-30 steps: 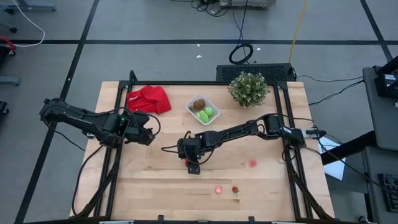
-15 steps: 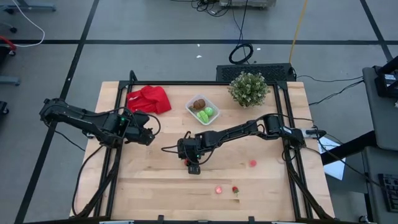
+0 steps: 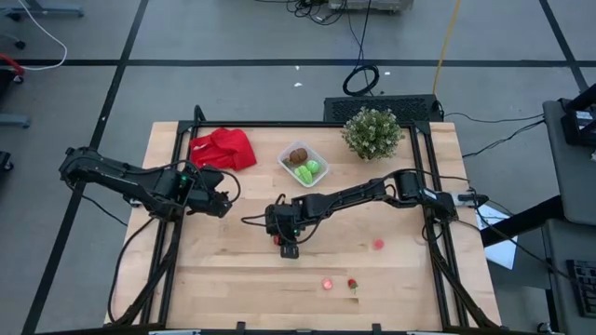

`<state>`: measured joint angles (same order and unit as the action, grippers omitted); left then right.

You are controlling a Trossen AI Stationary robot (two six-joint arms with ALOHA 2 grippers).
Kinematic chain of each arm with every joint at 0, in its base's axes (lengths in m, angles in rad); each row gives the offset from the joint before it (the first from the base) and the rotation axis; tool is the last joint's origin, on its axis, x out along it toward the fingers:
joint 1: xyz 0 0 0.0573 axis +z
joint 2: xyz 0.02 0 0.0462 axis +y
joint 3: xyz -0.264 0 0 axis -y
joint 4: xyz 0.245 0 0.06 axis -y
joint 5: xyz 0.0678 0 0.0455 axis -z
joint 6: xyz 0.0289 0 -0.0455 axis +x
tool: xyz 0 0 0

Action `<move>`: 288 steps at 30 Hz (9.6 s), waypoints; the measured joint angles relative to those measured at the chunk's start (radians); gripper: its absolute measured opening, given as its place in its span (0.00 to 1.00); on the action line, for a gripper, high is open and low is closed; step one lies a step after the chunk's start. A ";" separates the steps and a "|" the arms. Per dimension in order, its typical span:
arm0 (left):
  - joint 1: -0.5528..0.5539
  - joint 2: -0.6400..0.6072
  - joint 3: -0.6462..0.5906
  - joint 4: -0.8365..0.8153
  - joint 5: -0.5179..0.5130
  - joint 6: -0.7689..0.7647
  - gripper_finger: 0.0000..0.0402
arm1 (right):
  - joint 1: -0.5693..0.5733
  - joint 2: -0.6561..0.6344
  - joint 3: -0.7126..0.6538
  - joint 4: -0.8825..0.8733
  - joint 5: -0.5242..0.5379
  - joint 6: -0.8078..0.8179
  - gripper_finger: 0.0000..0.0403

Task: Pick and placing Produce into tupperware
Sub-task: Put the left red strawberry into the transparent bin, then put the top pink peach into the transparent bin

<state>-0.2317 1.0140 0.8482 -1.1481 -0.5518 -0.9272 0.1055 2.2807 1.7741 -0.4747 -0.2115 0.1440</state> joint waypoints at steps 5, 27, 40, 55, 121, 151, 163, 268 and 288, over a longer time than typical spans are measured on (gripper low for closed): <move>0.000 0.000 0.000 0.000 0.000 0.000 0.74 | 0.000 0.000 0.000 0.000 0.000 -0.001 0.32; 0.000 0.000 0.000 0.001 0.001 0.000 0.74 | -0.040 -0.081 0.001 -0.010 0.038 -0.064 0.32; 0.000 0.000 0.000 0.001 0.008 0.002 0.74 | -0.128 -0.225 0.000 -0.224 0.255 -0.130 0.32; 0.000 0.000 0.000 0.001 0.009 0.008 0.74 | -0.327 -0.260 0.000 -0.333 0.297 -0.150 0.32; 0.000 0.000 0.000 0.002 0.011 0.004 0.74 | -0.460 -0.248 -0.146 -0.182 0.207 -0.186 0.32; 0.000 0.000 0.000 0.002 0.029 0.001 0.74 | -0.460 -0.237 -0.146 -0.181 0.207 -0.227 0.39; 0.000 0.000 0.000 0.002 0.030 0.000 0.74 | -0.460 -0.237 -0.146 -0.180 0.210 -0.231 0.50; -0.085 0.000 0.000 0.241 0.080 -0.020 0.74 | 0.397 -0.986 -0.944 -0.383 0.249 0.985 0.53; -0.085 0.000 0.000 0.241 0.080 -0.031 0.74 | 0.344 -0.986 -0.959 -0.375 0.207 0.969 0.53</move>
<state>-0.3168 1.0142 0.8478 -0.9070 -0.4713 -0.9577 0.4500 1.2942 0.8150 -0.8497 -0.0048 1.1133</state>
